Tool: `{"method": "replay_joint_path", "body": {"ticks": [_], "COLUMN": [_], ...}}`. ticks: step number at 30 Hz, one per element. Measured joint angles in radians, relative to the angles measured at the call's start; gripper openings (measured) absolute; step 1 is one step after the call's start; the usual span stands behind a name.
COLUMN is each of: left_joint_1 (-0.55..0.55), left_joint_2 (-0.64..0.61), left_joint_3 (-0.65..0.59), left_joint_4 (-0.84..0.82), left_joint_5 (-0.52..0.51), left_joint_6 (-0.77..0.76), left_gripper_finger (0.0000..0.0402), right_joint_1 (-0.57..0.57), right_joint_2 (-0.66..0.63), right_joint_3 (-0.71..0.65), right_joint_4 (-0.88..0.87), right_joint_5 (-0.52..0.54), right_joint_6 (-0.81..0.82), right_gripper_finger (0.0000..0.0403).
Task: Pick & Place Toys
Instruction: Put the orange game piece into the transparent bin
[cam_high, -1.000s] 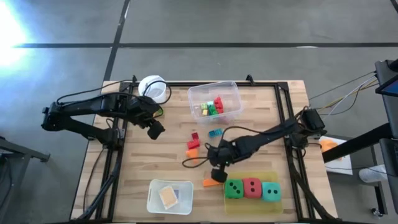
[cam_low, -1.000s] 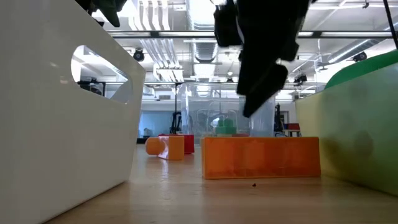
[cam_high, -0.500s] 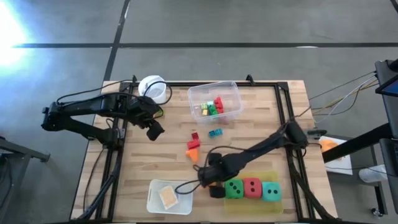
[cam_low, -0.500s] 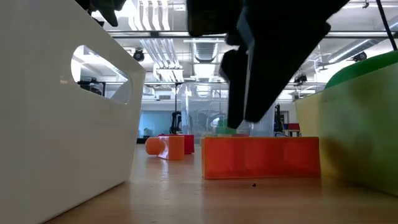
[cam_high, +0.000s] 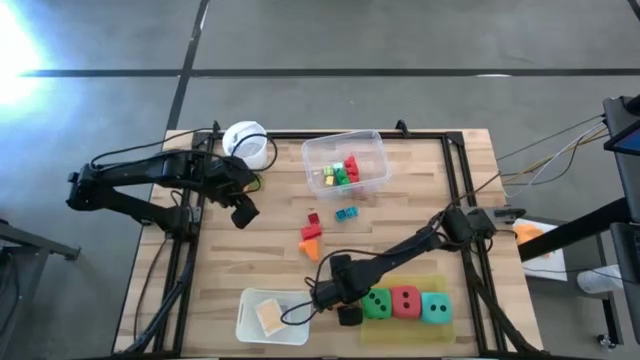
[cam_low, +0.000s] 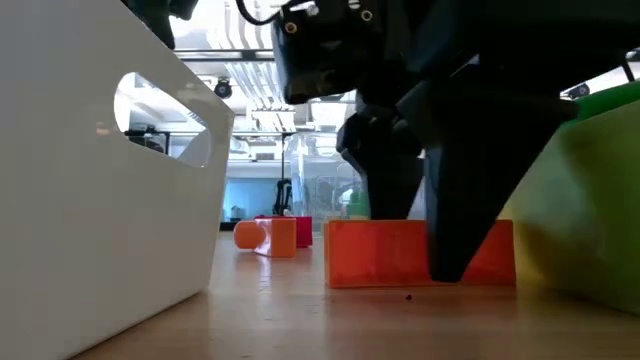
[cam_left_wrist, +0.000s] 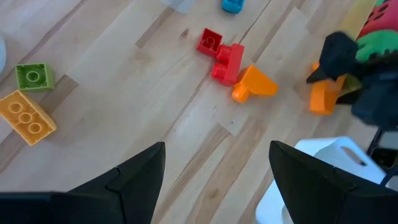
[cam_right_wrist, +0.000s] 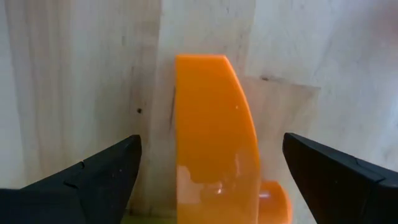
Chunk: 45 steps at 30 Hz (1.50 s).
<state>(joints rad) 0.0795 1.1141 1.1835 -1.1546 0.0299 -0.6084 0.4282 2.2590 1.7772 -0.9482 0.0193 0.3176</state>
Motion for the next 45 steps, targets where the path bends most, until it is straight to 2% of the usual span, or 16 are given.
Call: {"method": "replay_joint_path", "body": {"ticks": [4,12,13,21,30,37,41,45], "left_joint_1": [0.0,0.0,0.0,0.0,0.0,0.0,0.0,0.0], "left_joint_2": [0.0,-0.012,-0.015,-0.057,-0.072,-0.084,-0.09,-0.09], "left_joint_3": [0.0,0.0,0.0,0.0,0.0,0.0,0.0,0.0], "left_joint_4": [-0.037,-0.048,-0.048,-0.052,-0.051,-0.062,-0.058,-0.054], "left_joint_5": [0.0,0.0,0.0,-0.001,-0.004,-0.004,-0.004,-0.004], "left_joint_6": [0.011,0.01,0.011,0.015,0.01,0.029,0.029,0.029], "left_gripper_finger": [0.0291,0.0291,0.0291,0.0291,0.0291,0.0291,0.0291,0.0291], "right_joint_1": [0.002,0.002,0.002,0.001,0.001,-0.016,-0.033,-0.069], "right_joint_2": [-0.005,-0.007,-0.007,-0.007,-0.028,-0.121,-0.188,-0.278], "right_joint_3": [-0.006,0.001,0.001,0.047,0.188,0.32,0.367,0.356], "right_joint_4": [-0.018,-0.05,-0.052,-0.084,-0.249,-0.487,-0.607,-0.621], "right_joint_5": [0.003,0.005,0.005,0.006,0.006,-0.016,-0.014,0.034], "right_joint_6": [0.001,0.004,0.005,0.008,0.01,0.046,0.122,0.191], "right_gripper_finger": [0.0341,0.0168,0.0156,0.0157,0.0157,0.0157,0.0157,0.0157]}}
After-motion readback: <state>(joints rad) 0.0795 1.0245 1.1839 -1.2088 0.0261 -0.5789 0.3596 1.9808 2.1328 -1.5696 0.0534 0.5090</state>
